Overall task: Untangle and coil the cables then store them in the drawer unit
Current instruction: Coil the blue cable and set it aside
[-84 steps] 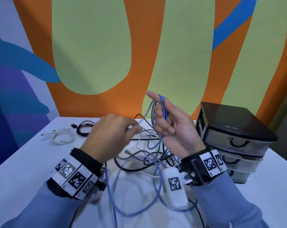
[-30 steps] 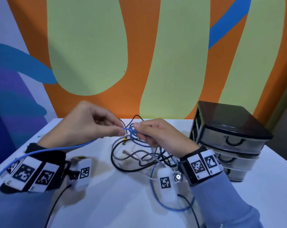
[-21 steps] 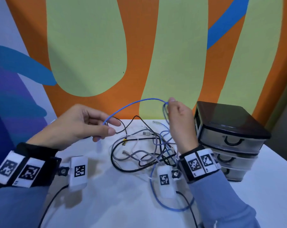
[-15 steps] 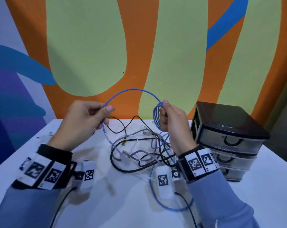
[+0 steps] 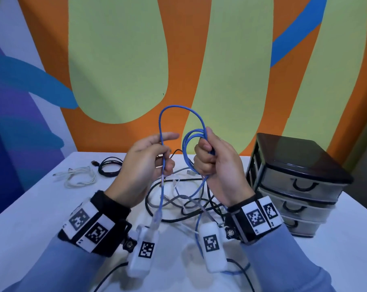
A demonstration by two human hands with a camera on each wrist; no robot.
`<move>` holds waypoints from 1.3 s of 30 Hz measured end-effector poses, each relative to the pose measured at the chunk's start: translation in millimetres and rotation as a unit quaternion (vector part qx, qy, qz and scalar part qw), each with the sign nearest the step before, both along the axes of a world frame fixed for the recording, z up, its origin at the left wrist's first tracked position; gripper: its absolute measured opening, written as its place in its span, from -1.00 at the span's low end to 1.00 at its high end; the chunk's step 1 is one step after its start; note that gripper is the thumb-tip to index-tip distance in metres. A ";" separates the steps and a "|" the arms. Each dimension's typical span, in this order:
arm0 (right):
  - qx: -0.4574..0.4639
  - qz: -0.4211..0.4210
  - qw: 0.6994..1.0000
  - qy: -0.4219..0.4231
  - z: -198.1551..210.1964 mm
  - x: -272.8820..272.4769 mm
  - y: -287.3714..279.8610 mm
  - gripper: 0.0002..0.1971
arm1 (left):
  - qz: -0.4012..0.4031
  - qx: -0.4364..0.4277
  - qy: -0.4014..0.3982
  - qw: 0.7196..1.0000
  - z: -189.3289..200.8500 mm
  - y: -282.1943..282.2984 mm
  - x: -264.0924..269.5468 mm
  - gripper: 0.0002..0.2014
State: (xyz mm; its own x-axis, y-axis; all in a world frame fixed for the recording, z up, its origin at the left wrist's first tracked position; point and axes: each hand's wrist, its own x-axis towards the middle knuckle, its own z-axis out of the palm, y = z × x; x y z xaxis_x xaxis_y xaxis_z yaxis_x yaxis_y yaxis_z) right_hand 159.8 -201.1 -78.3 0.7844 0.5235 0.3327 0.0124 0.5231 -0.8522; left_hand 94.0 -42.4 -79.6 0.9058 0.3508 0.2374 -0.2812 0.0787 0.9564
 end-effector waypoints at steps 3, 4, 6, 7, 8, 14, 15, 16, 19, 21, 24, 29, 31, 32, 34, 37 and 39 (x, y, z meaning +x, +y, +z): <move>0.030 0.025 0.999 0.032 0.3 -0.6 0.7 -0.57 | 0.002 0.061 0.000 0.998 -2.3 -4.9 -0.2 -0.71; 0.045 0.035 0.997 0.045 0.7 -0.2 0.3 -0.57 | 0.015 0.088 -0.002 0.996 -3.5 -3.4 0.8 -0.73; 0.071 0.054 0.994 0.071 1.4 0.9 -0.8 -0.58 | 0.065 0.144 -0.010 0.987 -5.2 2.7 2.2 -0.74; 0.079 0.062 0.992 0.081 2.0 1.1 -1.4 -0.58 | 0.099 0.187 -0.022 0.977 -6.3 6.9 2.4 -0.74; 0.083 0.069 0.990 0.089 2.4 1.1 -2.1 -0.58 | 0.135 0.238 -0.037 0.961 -7.4 11.2 2.0 -0.75; 0.050 0.090 0.993 0.064 0.9 -1.7 -3.9 -0.61 | 0.319 0.335 -0.127 0.877 -2.2 33.9 -2.0 -0.72; 0.037 0.077 0.995 0.047 0.2 -1.8 -2.9 -0.61 | 0.343 0.328 -0.149 0.868 0.6 38.2 -3.5 -0.72; 0.025 0.061 0.997 0.030 -0.2 -2.0 -1.8 -0.60 | 0.361 0.317 -0.168 0.860 2.9 41.7 -5.3 -0.73; 0.011 0.036 0.999 0.007 1.2 -4.8 0.4 -0.59 | 0.365 0.286 -0.183 0.867 3.0 43.6 -6.4 -0.84; 0.012 0.036 0.999 0.008 2.1 -6.5 1.6 -0.60 | 0.290 0.230 -0.139 0.919 0.2 33.2 -2.7 -0.91; 0.021 0.025 0.999 0.008 -0.5 -3.6 4.0 -0.59 | 0.100 0.065 -0.078 0.990 -4.2 7.0 0.8 -0.89; 0.016 -0.030 0.999 0.021 -8.2 6.6 7.3 -0.60 | 0.003 -0.014 -0.055 0.998 -7.4 -2.4 -0.3 -0.85; -0.040 -0.098 0.994 -0.029 -13.3 8.9 11.6 -0.59 | 0.008 0.006 -0.041 0.999 -7.6 0.2 -0.2 -0.83; -0.082 -0.142 0.984 -0.071 -15.7 9.4 13.0 -0.59 | 0.010 0.016 -0.035 0.999 -7.9 0.9 -0.3 -0.83; -0.147 -0.212 0.955 -0.148 -19.5 10.5 14.3 -0.61 | 0.006 0.026 -0.028 0.999 -8.5 1.4 -0.5 -0.81; -0.195 -0.240 0.931 -0.192 -21.9 13.9 9.7 -0.58 | -0.004 0.005 -0.027 1.000 -6.1 -0.2 -2.6 -0.81; -0.217 -0.247 0.921 -0.210 -21.5 14.1 7.7 -0.55 | 0.003 -0.002 -0.031 1.000 -4.5 -2.4 -3.9 -0.85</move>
State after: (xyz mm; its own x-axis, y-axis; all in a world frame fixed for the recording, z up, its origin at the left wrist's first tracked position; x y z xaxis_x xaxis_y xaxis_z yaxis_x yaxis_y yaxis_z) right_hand 173.9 -193.4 -99.7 0.8117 0.2934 0.5050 0.5342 -0.0234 -0.8450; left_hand 90.0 -44.8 -84.1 0.8870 0.3575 0.2922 -0.3406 0.0796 0.9368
